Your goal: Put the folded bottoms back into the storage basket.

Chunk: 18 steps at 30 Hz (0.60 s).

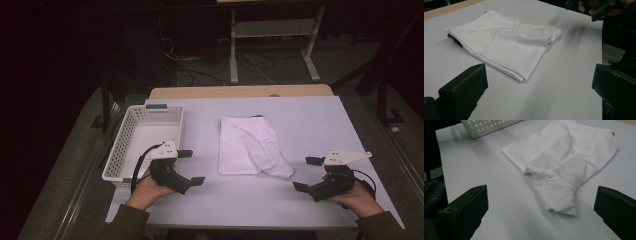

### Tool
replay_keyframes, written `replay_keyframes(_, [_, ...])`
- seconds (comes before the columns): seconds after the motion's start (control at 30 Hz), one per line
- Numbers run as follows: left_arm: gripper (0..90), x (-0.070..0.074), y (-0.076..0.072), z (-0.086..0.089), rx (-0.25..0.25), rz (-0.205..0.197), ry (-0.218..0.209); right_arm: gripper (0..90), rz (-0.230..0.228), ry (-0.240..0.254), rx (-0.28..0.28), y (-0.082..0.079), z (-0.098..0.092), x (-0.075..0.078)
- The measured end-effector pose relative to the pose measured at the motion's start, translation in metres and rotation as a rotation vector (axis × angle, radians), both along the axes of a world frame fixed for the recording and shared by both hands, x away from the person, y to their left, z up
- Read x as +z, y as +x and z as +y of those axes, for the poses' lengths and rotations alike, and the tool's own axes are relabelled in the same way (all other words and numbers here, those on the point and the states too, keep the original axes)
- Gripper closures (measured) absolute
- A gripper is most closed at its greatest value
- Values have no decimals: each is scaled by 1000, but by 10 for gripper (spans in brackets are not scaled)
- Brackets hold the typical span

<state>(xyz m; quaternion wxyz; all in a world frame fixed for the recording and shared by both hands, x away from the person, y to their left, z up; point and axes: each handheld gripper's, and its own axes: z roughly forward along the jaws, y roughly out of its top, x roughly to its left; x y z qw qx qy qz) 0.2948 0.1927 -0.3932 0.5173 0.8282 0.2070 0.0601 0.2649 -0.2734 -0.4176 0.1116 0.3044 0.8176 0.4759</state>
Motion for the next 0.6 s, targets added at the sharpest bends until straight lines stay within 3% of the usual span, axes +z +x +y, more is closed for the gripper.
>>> replay_keyframes(0.6, [0, -2, 0, 1, -11, 10, -6, 0, 10, 20, -3, 9, 7, -1])
